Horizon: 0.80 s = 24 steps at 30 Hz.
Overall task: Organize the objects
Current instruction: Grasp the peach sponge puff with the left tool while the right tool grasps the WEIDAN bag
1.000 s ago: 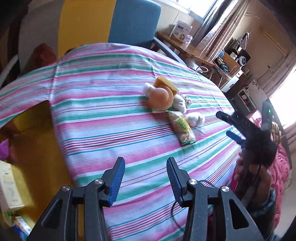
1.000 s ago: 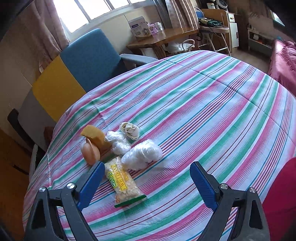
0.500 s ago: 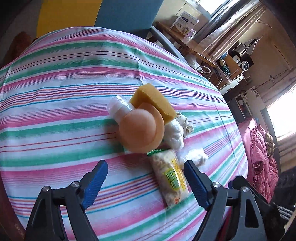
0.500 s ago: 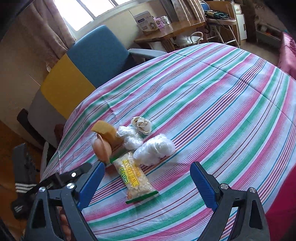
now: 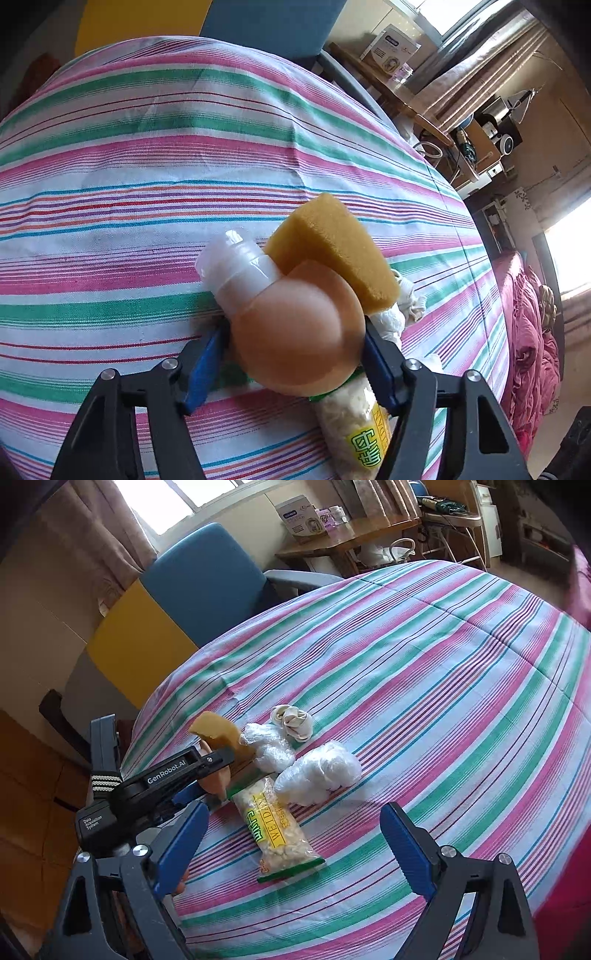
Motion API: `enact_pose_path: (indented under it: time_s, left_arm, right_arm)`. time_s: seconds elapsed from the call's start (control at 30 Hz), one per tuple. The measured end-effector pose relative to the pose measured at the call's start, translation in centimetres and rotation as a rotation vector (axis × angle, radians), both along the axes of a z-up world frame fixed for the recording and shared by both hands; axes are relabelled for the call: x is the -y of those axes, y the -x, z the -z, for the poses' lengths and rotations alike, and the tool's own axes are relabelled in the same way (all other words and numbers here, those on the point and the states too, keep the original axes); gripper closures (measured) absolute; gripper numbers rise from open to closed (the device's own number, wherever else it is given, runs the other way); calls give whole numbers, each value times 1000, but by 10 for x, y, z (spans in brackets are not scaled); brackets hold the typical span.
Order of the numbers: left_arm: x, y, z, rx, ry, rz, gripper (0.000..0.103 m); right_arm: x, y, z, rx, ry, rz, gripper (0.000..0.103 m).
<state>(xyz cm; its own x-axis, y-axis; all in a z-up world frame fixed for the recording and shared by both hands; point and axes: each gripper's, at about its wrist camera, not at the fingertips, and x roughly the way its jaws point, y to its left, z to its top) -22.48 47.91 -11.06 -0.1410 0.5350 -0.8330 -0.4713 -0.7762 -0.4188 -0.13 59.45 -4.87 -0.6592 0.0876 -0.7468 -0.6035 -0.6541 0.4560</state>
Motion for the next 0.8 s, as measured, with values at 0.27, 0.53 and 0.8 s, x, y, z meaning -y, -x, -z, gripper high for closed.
enact_pose_path:
  time_s: [0.27, 0.53, 0.8]
  left_arm:
    - [30, -29, -25, -96, 39, 65, 45]
    - [94, -74, -60, -167, 38, 88, 46]
    - [162, -115, -92, -186, -12, 90, 46]
  right_arm:
    - [-3, 2, 3, 20, -10, 4, 8]
    - [17, 23, 13, 70, 9, -158, 29]
    - [35, 51, 35, 237, -78, -246, 31]
